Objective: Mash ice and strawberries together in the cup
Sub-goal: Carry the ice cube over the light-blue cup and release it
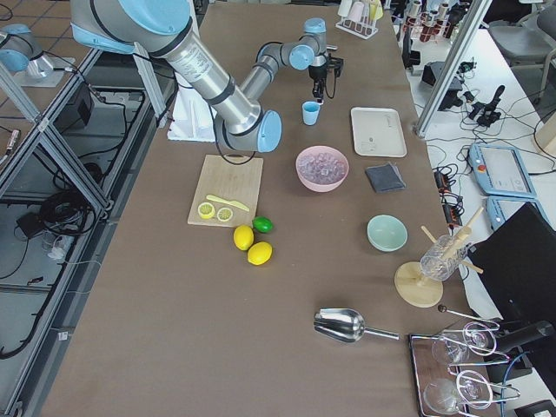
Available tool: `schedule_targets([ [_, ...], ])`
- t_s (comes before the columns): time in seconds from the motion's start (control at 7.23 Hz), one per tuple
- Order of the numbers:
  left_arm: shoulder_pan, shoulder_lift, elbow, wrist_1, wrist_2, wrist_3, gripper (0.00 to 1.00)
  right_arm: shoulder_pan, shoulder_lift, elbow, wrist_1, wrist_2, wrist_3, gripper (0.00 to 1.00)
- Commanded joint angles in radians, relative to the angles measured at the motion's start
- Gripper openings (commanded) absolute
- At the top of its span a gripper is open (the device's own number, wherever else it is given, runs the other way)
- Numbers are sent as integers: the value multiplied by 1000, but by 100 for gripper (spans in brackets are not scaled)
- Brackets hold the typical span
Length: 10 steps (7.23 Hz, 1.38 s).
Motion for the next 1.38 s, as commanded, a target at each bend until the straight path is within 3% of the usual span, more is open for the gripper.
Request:
schedule_targets([
  [0.0, 1, -6, 1, 1, -1, 0, 97, -8, -10, 16, 6, -9, 11, 0],
  [0.42, 1, -5, 2, -1, -1, -1, 97, -30, -81, 145, -80, -12, 13, 0],
  [1.25, 1, -3, 1, -1, -1, 0, 97, -53, -70, 135, -74, -23, 10, 0],
])
